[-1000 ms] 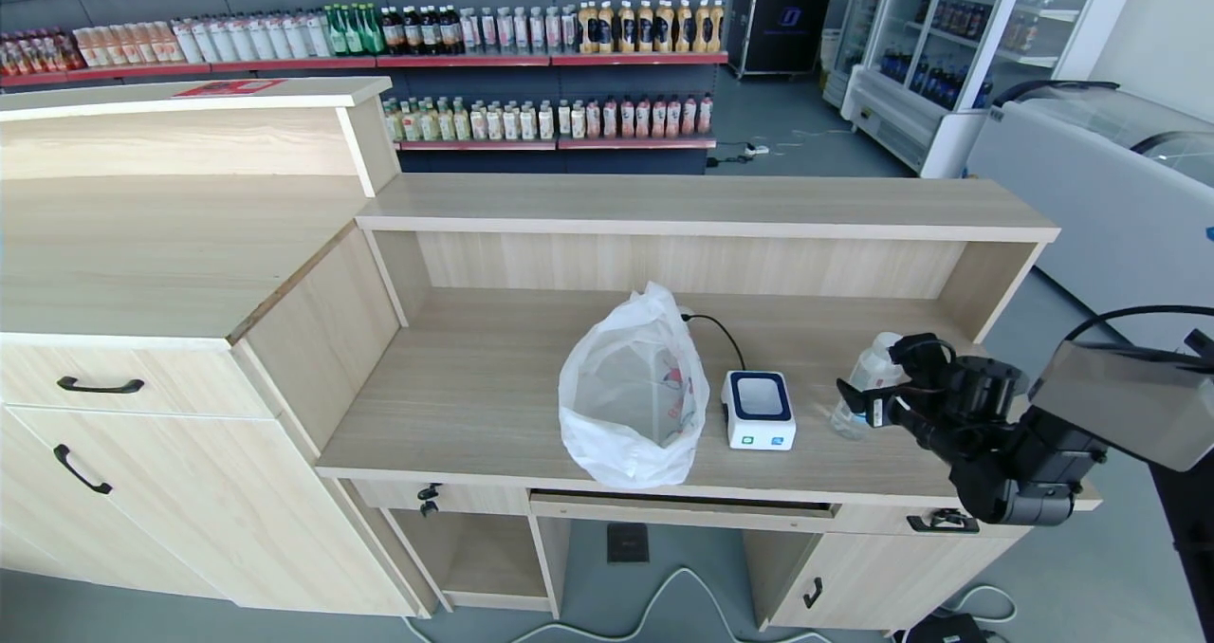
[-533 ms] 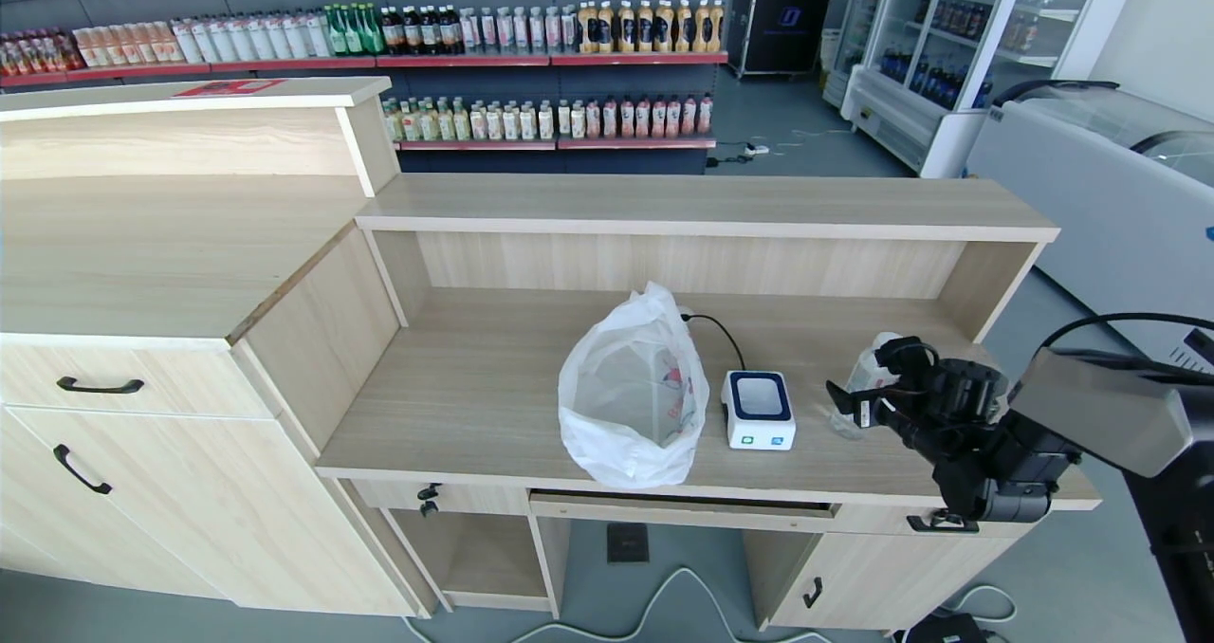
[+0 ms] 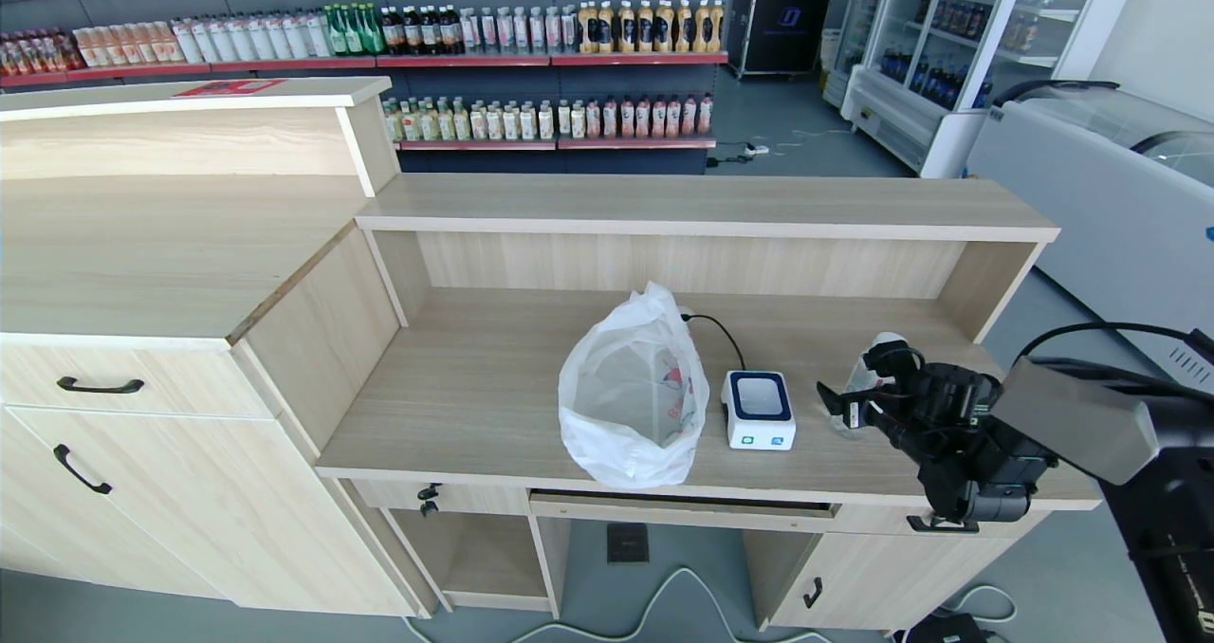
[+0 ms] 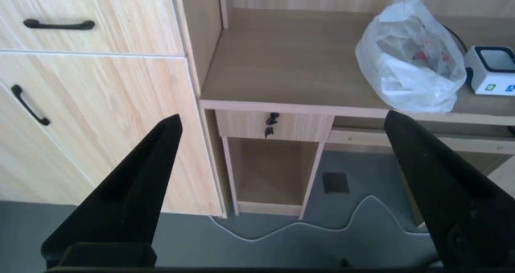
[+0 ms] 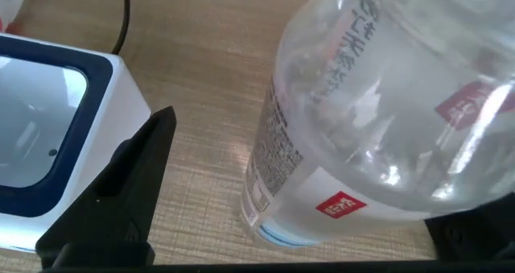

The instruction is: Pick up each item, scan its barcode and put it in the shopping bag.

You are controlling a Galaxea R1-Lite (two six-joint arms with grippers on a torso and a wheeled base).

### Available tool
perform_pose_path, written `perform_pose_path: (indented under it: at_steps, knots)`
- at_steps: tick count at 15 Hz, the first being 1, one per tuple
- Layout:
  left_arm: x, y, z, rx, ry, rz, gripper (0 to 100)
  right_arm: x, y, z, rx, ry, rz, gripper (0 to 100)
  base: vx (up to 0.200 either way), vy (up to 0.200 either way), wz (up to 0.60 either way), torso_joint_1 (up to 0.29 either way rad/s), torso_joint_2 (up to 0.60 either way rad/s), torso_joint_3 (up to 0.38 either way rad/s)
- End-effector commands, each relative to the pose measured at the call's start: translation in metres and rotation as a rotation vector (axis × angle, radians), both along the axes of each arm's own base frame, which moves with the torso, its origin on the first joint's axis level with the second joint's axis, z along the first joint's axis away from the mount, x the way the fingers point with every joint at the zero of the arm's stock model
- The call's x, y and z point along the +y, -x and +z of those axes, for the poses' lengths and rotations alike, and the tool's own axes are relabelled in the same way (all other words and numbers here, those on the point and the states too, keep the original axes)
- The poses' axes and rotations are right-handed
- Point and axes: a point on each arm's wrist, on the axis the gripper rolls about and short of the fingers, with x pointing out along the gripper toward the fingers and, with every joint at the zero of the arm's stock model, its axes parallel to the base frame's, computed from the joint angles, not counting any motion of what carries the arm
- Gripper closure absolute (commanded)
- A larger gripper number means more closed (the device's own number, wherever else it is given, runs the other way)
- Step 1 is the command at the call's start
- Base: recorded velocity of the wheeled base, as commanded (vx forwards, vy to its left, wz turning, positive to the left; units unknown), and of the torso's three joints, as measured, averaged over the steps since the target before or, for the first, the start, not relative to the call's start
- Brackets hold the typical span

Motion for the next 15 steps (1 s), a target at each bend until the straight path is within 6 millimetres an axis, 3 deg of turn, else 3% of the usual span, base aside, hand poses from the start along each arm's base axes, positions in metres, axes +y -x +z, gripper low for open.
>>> perform_pose_path:
  at_steps: [1, 2, 3, 11, 15]
  knots:
    - [0.000, 0.000, 0.000, 0.000, 0.000, 0.001, 0, 0.001, 0.000, -0.004, 0.006, -0.002, 0.003, 0, 0.000, 0.000, 0.00, 0.000, 0.00, 0.000]
    - [0.000, 0.000, 0.000, 0.000, 0.000, 0.001, 0, 0.001, 0.000, -0.004, 0.007, -0.008, 0.004, 0, 0.000, 0.000, 0.00, 0.000, 0.00, 0.000]
    - [0.000, 0.000, 0.000, 0.000, 0.000, 0.001, 0, 0.001, -0.001, -0.003, 0.004, -0.030, 0.009, 100, 0.000, 0.000, 0.00, 0.000, 0.00, 0.000]
    - [0.000, 0.000, 0.000, 0.000, 0.000, 0.001, 0, 0.000, -0.009, 0.021, -0.066, -0.054, 0.033, 100, 0.000, 0.000, 0.00, 0.000, 0.00, 0.000]
    - [0.000, 0.000, 0.000, 0.000, 0.000, 0.001, 0, -0.002, 0.001, 0.025, -0.028, -0.057, 0.009, 100, 0.000, 0.000, 0.00, 0.000, 0.00, 0.000]
